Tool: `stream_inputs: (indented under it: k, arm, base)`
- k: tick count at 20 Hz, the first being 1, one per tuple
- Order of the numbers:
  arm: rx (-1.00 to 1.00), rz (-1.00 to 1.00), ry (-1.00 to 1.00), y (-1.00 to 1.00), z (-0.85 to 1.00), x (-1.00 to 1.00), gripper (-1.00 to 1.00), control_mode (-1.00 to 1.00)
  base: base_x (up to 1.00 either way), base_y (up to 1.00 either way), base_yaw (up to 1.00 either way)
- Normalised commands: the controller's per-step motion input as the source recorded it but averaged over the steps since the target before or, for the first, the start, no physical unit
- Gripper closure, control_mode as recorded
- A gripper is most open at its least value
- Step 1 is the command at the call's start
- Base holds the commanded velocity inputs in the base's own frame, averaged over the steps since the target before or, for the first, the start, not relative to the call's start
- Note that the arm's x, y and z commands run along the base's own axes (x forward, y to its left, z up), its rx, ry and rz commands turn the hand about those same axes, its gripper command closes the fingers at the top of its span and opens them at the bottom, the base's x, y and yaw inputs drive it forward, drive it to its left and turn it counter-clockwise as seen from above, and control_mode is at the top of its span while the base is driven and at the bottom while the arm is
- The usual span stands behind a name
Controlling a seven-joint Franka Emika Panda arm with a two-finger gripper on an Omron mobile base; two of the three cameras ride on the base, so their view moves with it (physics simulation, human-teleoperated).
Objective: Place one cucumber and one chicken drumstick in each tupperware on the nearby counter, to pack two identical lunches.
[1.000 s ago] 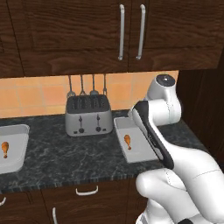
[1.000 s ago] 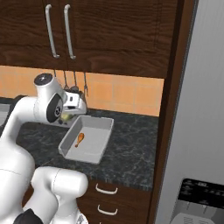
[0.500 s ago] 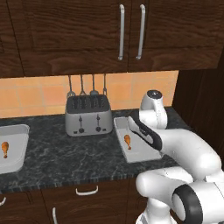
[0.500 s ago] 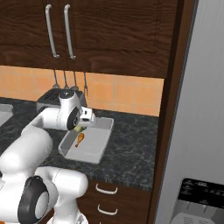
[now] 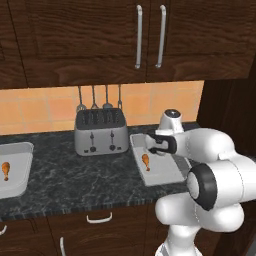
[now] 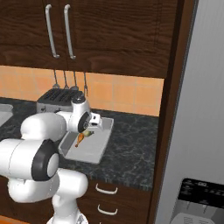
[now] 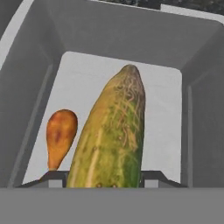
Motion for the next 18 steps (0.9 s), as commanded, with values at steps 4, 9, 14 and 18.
stream_inputs:
  k: [4, 9, 14, 18]
  arm:
    - [0.0, 0.0, 0.02, -0.02, -0.7, 0.41, 1.0, -1.0]
    - [0.0, 0.0, 0.08, -0.1, -0.47, 0.2, 1.0, -1.0]
    - [0.0, 0.0, 0.12, -0.17, -0.36, 0.04, 1.0, -1.0]
    - [0.0, 0.01, 0.18, -0.05, -0.43, 0.0, -1.0, -1.0]
  base:
    - [0.0, 0.0, 0.0]
    - [0.0, 0.0, 0.0]
    - [0.0, 0.0, 0.0]
    - [0.0, 0.0, 0.0]
